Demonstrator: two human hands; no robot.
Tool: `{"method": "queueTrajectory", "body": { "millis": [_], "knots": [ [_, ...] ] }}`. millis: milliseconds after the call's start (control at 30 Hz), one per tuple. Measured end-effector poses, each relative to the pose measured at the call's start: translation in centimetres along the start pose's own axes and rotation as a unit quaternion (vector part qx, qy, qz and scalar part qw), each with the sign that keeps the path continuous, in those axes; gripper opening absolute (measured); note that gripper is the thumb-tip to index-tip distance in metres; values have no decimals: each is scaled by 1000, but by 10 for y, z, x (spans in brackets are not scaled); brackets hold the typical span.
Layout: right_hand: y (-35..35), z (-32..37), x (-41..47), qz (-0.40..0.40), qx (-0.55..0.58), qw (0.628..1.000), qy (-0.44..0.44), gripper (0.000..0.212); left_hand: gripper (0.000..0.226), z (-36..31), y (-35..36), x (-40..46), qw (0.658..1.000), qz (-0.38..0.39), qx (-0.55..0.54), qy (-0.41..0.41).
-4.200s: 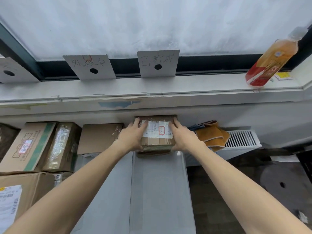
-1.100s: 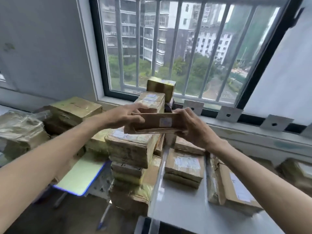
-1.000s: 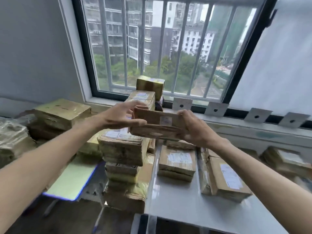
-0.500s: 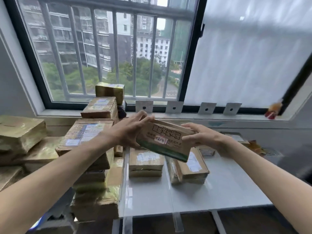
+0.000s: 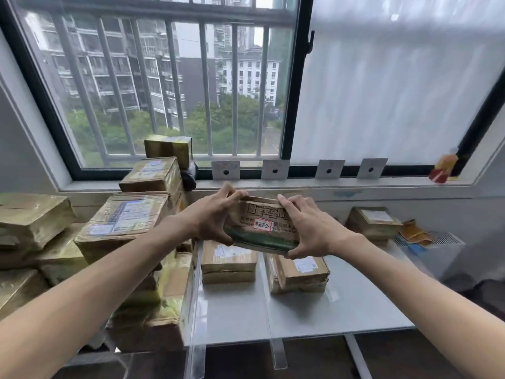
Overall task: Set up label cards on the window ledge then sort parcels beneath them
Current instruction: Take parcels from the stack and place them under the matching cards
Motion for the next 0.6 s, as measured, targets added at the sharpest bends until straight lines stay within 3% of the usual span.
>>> {"method": "queueTrajectory", "body": {
  "millis": [400, 600],
  "knots": [
    [12, -49, -8, 23, 8, 1000, -13, 130, 128, -30, 30, 18, 996, 26, 75, -42],
    [41, -76, -17, 51, 18, 998, -40, 131, 128, -56, 76, 22, 996, 46, 41, -61]
  ]
}}
Point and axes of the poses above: each hand's wrist, its own x-axis towards the middle knuckle, its own y-axis out of the palm, z = x × y, the point moved 2 cm from there along x, towards the middle knuckle, and after that the axes turned 5 degrees about y, right-handed, at the moved point
